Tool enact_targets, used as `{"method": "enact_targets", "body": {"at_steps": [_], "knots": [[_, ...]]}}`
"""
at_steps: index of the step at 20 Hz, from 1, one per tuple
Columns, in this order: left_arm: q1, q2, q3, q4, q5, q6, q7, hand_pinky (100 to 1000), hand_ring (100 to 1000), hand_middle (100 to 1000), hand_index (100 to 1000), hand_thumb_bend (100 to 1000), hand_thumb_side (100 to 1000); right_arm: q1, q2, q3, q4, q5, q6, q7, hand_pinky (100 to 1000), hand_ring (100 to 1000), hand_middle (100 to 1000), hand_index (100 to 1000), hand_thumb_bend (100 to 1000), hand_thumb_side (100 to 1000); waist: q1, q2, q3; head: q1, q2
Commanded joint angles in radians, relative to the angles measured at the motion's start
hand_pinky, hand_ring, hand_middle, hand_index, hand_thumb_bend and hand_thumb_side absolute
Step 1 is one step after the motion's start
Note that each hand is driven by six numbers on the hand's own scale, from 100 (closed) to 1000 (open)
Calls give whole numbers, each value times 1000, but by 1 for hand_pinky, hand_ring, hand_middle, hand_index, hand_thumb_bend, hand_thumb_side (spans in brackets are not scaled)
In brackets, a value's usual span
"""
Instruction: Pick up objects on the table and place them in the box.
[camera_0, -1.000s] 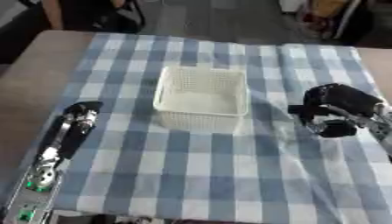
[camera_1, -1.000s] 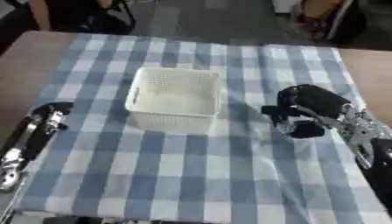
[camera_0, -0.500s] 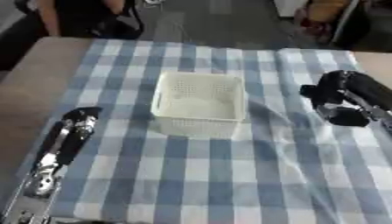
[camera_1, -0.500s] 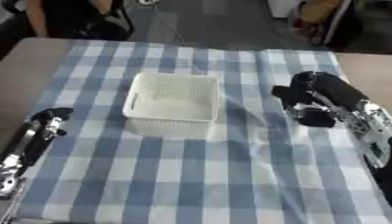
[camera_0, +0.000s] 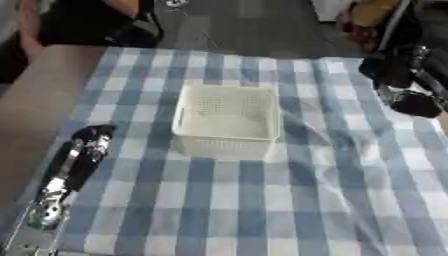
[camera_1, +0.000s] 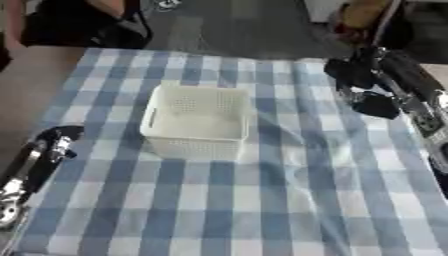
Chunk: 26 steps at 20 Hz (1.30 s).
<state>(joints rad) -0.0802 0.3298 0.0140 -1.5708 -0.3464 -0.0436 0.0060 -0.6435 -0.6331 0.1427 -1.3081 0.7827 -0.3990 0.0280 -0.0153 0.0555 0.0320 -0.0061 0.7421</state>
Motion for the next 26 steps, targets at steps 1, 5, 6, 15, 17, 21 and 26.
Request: {"method": "enact_targets", "body": {"at_steps": [1, 5, 6, 15, 17, 21, 26], "knots": [[-3, 14, 5, -13, -2, -2, -4, 634, 778, 790, 822, 255, 1000, -51, -2, 12, -16, 11, -12, 19, 655, 545, 535, 539, 100, 747, -1, -15, -2, -1, -7], [-3, 13, 3, -12, -2, -3, -6, 634, 778, 790, 822, 254, 1000, -108, 39, 40, 4, 24, -39, 39, 656, 547, 536, 539, 100, 748, -1, -15, 0, -8, -6], [-3, 13, 2, -12, -2, -3, -7, 634, 778, 790, 822, 254, 1000, -121, 49, 44, 11, 25, -42, 42, 656, 546, 536, 539, 100, 748, -1, -15, 1, -10, -6], [-5, 9, -2, -9, -2, -6, -12, 635, 778, 790, 821, 251, 1000, -192, 160, 48, 51, 46, -50, 46, 652, 538, 530, 537, 100, 746, 1, -12, 3, -19, -9], [-5, 8, -3, -8, -3, -6, -14, 635, 778, 790, 821, 250, 1000, -209, 186, 49, 58, 55, -53, 47, 652, 537, 530, 537, 100, 741, 3, -11, 3, -23, -9], [-8, 3, -8, -5, -4, -8, -18, 636, 778, 790, 821, 248, 1000, -239, 235, 57, 71, 77, -62, 57, 656, 539, 532, 537, 100, 685, 7, -10, 6, -33, -9], [-11, -3, -13, -2, -3, -10, -23, 636, 778, 790, 820, 246, 1000, -263, 277, 68, 82, 94, -77, 67, 658, 539, 532, 537, 100, 625, 12, -6, 14, -45, -9]]}}
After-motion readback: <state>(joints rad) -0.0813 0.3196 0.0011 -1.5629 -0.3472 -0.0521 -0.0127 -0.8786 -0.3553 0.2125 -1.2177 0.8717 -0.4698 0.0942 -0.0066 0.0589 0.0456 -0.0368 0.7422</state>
